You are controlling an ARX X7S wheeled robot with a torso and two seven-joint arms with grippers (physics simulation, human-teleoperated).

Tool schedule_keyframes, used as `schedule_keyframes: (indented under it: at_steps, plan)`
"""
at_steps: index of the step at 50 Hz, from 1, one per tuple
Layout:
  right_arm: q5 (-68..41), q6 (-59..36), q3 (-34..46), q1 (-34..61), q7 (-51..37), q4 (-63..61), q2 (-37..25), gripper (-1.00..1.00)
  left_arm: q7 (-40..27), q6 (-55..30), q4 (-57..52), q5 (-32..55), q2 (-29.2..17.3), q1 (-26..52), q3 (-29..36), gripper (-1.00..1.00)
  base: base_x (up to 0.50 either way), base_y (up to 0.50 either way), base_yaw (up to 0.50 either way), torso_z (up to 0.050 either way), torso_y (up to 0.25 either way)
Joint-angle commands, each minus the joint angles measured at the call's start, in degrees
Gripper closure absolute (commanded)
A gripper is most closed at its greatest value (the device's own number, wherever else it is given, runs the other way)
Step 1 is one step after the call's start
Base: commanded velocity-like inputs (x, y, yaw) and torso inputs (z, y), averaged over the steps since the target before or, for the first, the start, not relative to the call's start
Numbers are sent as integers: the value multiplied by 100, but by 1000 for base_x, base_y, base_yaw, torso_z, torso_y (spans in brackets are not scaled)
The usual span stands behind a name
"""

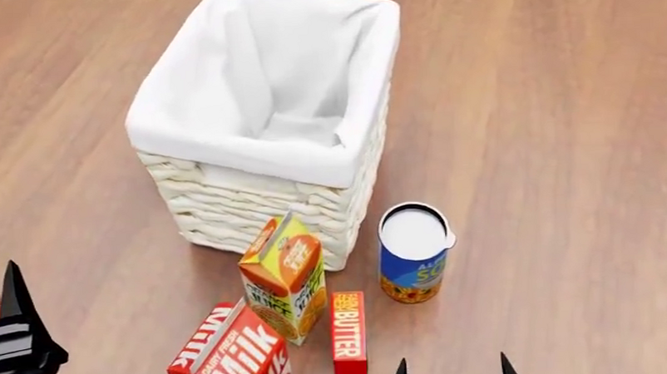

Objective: Pick up the butter and put it in the basket.

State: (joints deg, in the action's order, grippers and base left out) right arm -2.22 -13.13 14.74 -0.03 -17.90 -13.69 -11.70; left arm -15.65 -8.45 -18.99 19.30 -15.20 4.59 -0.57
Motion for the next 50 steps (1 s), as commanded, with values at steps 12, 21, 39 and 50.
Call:
schedule_keyframes:
  at_steps: [12, 21, 39, 50]
  plan:
    - [-42, 5, 76, 11, -56, -34, -44, -100, -108, -137, -77, 210, -29, 26, -64, -100, 0, 0, 0, 10, -174]
    - [-201, 63, 253, -85, 251, -54, -191, -100, -228, -242, -285, 216, -21, -107, -22, -100, 0, 0, 0, 0, 0]
    - [-777, 1041, 484, -198, 1001, 629, -172, -100, -340, -326, -651, 328, -72, -347, -32, -100, 0, 0, 0, 0, 0]
    - [-869, 1436, 405, 26, 980, 902, -53, -100, -393, -402, -743, 430, -121, -340, -82, -100, 0, 0, 0, 0, 0]
